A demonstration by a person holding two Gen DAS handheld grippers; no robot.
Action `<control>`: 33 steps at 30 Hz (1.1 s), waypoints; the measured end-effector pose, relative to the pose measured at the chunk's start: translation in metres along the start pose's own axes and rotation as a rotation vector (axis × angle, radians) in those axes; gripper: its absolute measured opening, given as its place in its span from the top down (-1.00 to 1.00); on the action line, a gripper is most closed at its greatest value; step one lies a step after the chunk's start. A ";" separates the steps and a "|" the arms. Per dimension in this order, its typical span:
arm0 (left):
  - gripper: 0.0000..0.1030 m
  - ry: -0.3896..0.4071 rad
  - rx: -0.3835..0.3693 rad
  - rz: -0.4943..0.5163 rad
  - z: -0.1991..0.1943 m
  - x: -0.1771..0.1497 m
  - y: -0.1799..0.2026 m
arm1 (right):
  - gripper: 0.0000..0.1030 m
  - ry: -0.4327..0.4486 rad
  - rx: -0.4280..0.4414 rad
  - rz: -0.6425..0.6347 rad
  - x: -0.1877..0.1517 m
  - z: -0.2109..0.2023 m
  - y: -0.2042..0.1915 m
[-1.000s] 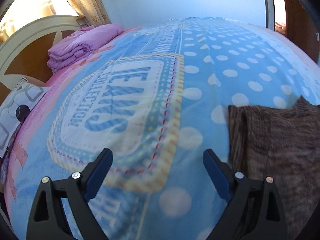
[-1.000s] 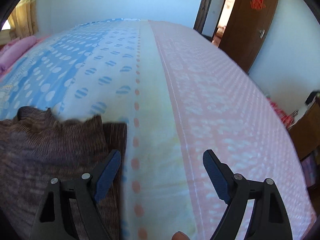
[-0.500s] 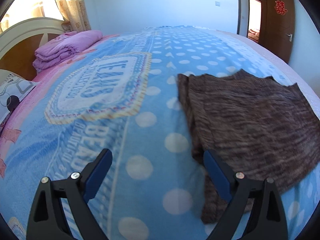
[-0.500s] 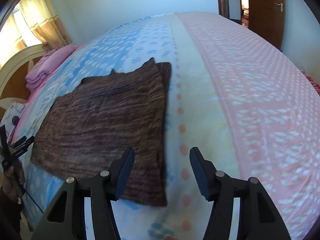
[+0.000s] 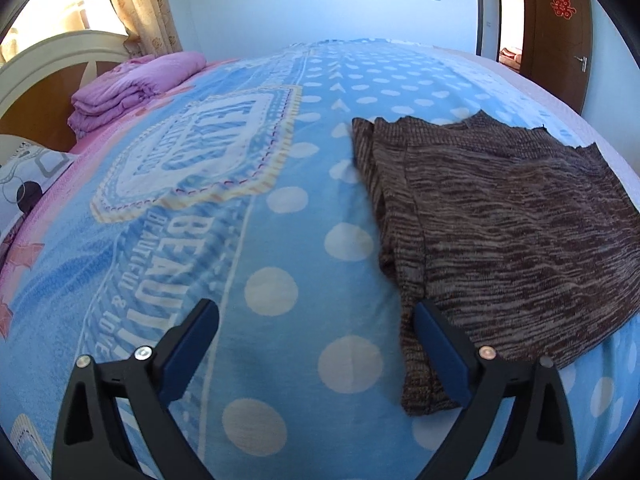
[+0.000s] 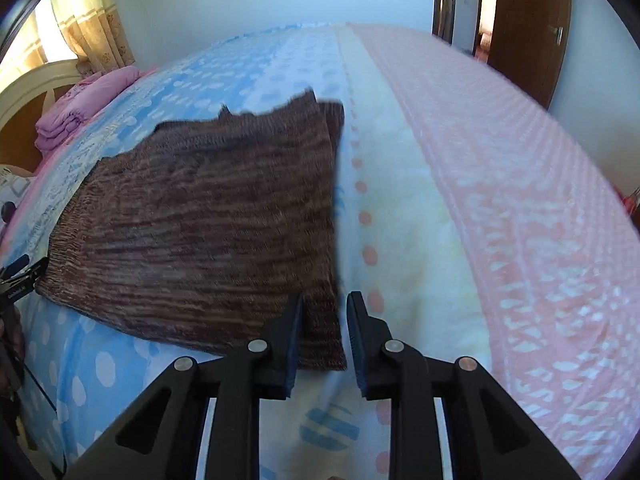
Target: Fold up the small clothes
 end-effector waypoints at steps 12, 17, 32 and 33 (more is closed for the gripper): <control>-1.00 -0.026 -0.035 -0.057 0.007 -0.005 -0.005 | 0.55 0.060 0.330 -0.051 0.132 0.055 -0.147; -1.00 -0.014 -0.033 -0.055 0.007 -0.006 -0.003 | 0.55 -0.095 0.271 -0.012 0.125 0.133 -0.165; -1.00 -0.010 -0.035 -0.058 0.007 -0.007 -0.004 | 0.48 0.032 0.243 -0.111 0.114 0.100 -0.185; -1.00 -0.011 -0.035 -0.058 0.007 -0.007 -0.004 | 0.47 -0.010 0.210 -0.140 0.103 0.113 -0.185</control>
Point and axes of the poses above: each gripper's, at about its wrist camera, not at the fingertips, and z roughly the way its jaws point, y to its right, x to its top, the point moved 10 cm from there along z, roughly the way its jaws point, and after that the axes turned 3 degrees about x, right-handed, at the moved point
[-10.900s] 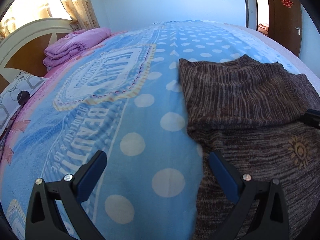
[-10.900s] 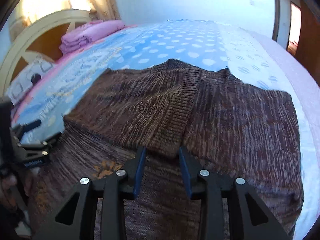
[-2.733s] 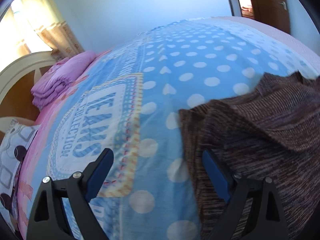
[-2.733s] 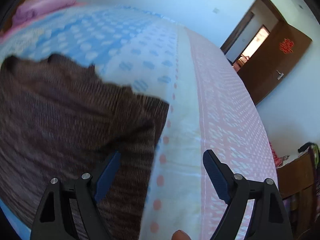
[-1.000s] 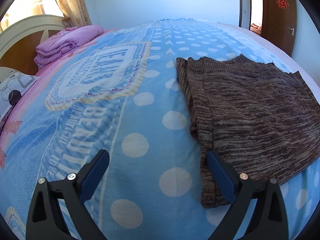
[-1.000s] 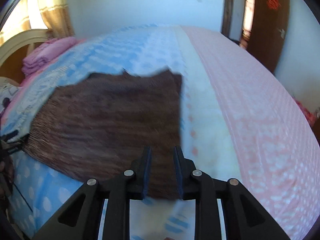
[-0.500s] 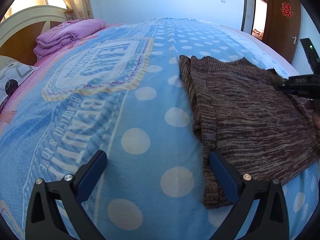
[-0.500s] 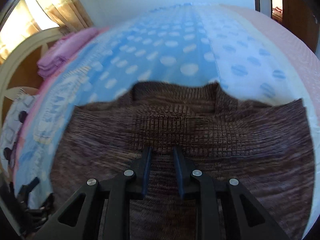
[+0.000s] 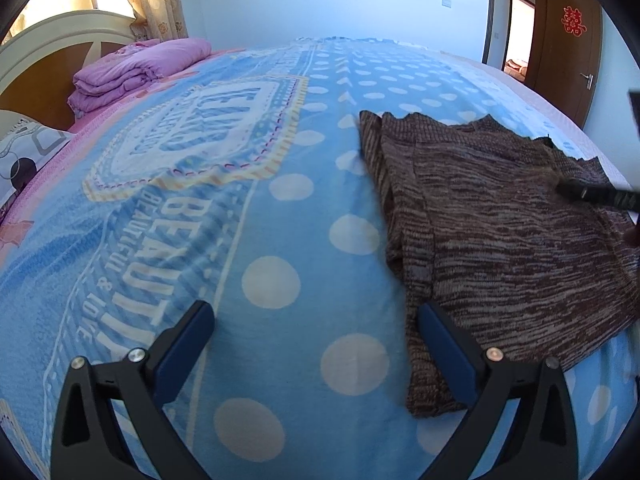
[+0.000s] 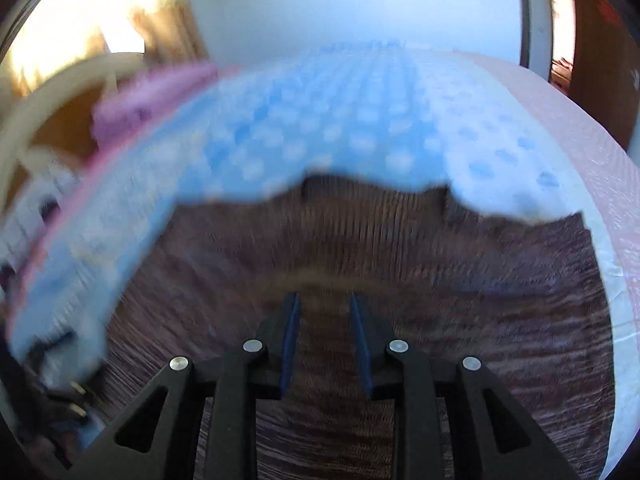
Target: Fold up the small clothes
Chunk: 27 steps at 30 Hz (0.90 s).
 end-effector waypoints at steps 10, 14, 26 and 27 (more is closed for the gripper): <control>-1.00 0.000 0.005 0.001 0.001 0.000 0.000 | 0.27 0.043 -0.018 -0.005 -0.012 -0.007 -0.001; -1.00 -0.006 0.000 -0.001 0.002 0.000 -0.001 | 0.12 0.072 -0.026 -0.018 -0.024 -0.012 -0.001; -1.00 -0.041 -0.022 0.017 0.002 0.002 0.000 | 0.09 0.127 -0.021 -0.150 -0.053 -0.055 -0.035; -1.00 -0.043 -0.024 0.033 0.002 0.004 0.001 | 0.09 0.119 -0.019 -0.177 -0.059 -0.055 -0.042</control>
Point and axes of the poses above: each gripper's, at about its wrist camera, not at the fingertips, and z roughly the way its jaws point, y to its right, x to its top, the point moved 10 cm from there along z, roughly the way its jaws point, and after that the axes turned 3 degrees about x, right-handed, at the moved point
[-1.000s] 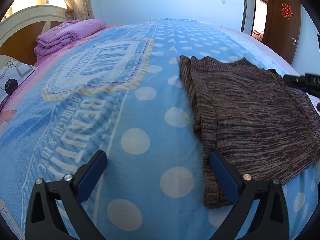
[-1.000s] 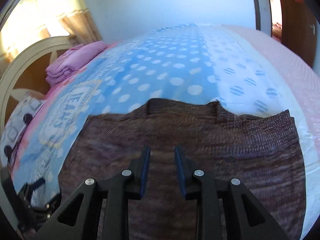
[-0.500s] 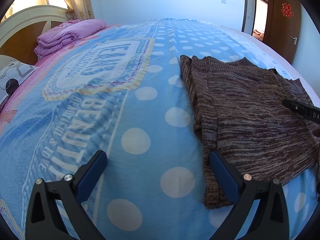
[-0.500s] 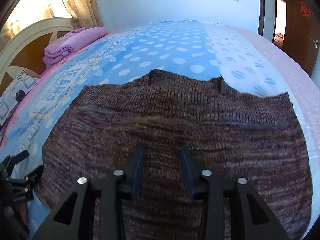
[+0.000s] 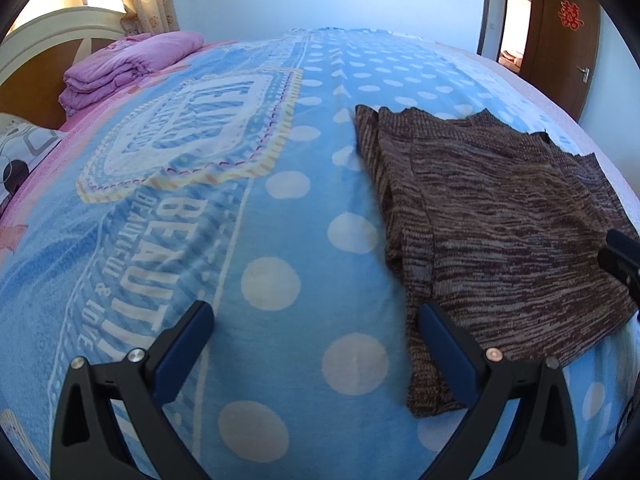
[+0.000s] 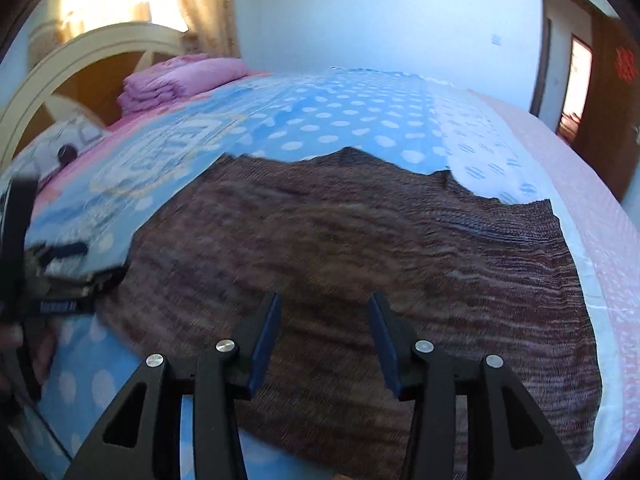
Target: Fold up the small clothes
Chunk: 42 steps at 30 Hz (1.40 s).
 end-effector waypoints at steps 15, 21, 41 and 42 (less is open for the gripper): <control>-1.00 0.043 0.073 0.059 0.002 0.032 -0.032 | 0.04 -0.003 -0.006 -0.194 -0.026 -0.003 -0.056; -1.00 0.070 0.000 0.025 0.007 0.052 -0.029 | 0.04 0.030 -0.003 -0.300 -0.025 -0.006 -0.089; -1.00 0.105 -0.021 0.106 0.032 0.100 0.002 | 0.04 0.007 -0.038 -0.475 -0.011 0.030 -0.151; -1.00 0.102 -0.019 0.109 0.034 0.100 0.002 | 0.04 0.008 -0.040 -0.475 -0.009 0.031 -0.152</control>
Point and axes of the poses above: each gripper's, at about its wrist camera, not at the fingertips, and z roughly the way its jaws point, y to its right, x to its top, the point moved 10 cm from there along z, roughly the way its jaws point, and after that the axes turned 3 degrees about x, right-handed, at the moved point
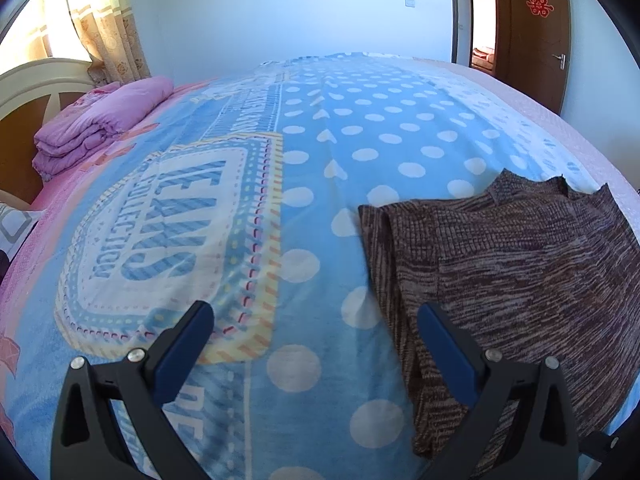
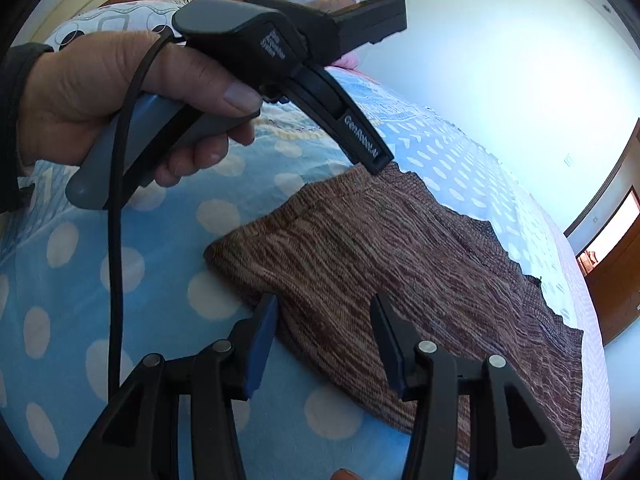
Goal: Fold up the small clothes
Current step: 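Move the left tool to the side edge of the folded sweater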
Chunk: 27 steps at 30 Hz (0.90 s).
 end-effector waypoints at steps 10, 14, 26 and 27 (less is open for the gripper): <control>-1.00 -0.031 -0.061 -0.024 0.017 0.003 0.011 | 0.05 -0.002 -0.035 0.012 0.012 0.013 -0.001; -1.00 -0.045 -0.138 -0.045 0.022 0.003 0.020 | 0.05 0.006 -0.063 -0.006 0.013 0.014 -0.001; -0.60 -0.055 -0.263 -0.059 0.034 0.016 0.045 | 0.06 0.009 -0.100 -0.026 0.012 0.011 -0.008; -0.49 -0.061 -0.279 -0.060 0.036 0.016 0.048 | 0.06 0.008 -0.101 -0.028 0.012 0.009 -0.011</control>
Point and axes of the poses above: each gripper's, at about its wrist camera, not at the fingertips, and z roughly the way its jaws point, y to its right, x to its top, the point moved 10 cm from there along z, roughly the way its jaws point, and after that the axes turned 3 degrees about x, right-handed, at the moved point
